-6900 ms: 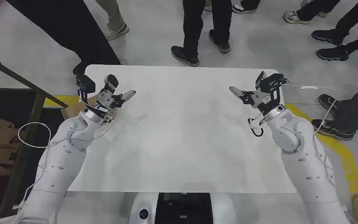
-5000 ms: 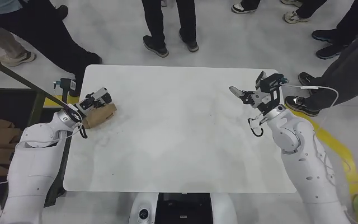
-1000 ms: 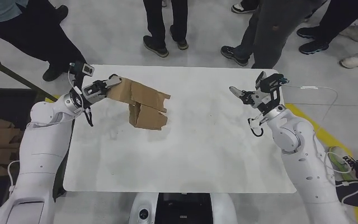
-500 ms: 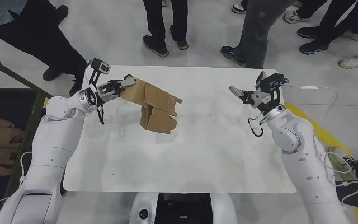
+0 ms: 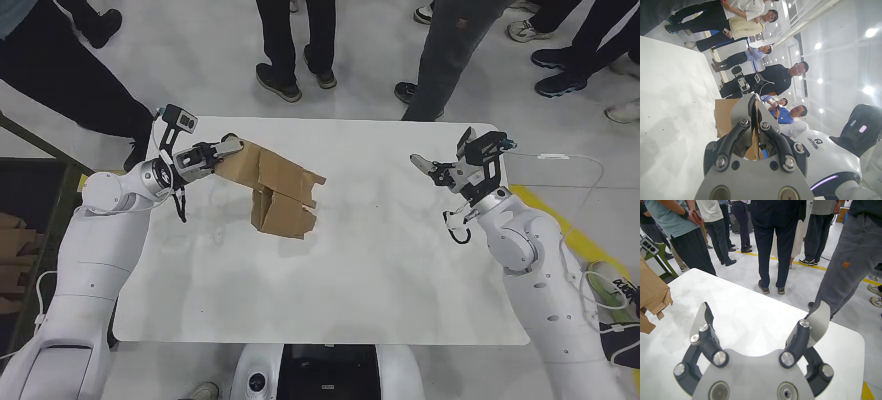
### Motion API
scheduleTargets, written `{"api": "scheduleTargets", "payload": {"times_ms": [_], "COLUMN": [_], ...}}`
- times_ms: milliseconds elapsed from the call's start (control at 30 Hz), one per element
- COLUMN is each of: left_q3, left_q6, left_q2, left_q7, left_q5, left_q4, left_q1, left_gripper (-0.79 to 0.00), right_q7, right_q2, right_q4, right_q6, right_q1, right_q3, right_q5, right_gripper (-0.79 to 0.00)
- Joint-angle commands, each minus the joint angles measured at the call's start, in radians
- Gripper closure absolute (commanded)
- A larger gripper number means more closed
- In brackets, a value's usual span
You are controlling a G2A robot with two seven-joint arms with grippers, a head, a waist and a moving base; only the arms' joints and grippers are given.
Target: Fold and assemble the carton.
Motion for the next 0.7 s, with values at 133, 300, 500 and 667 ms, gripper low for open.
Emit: {"api": "scheduleTargets", "payload": {"times_ms": [133, 300, 500, 667], "left_q3": [0.0, 0.0, -0.011, -0.029], "left_q6": [0.0, 0.0, 0.028, 0.047], "left_q2": [0.0, 0.0, 0.003, 0.006], "left_q7": [0.0, 0.0, 0.037, 0.003], "left_q5": [0.0, 0.0, 0.026, 0.003], "left_q4": [0.0, 0.0, -0.025, -0.024], "left_q1": [0.0, 0.0, 0.023, 0.028], "left_gripper": [0.0, 0.0, 0.0, 0.0], "right_q7": [0.0, 0.0, 0.026, 0.135], "right_q2": [0.0, 0.0, -0.003, -0.013], "right_q4": [0.0, 0.0, 0.005, 0.056], "right_q6": [0.0, 0.0, -0.068, -0.187], "right_q1": [0.0, 0.0, -0.003, 0.031], "right_q3": [0.0, 0.0, -0.017, -0.066], "right_q5": [0.0, 0.0, 0.083, 0.319], "right_gripper": [-0.785, -0.785, -0.785, -0.785]}}
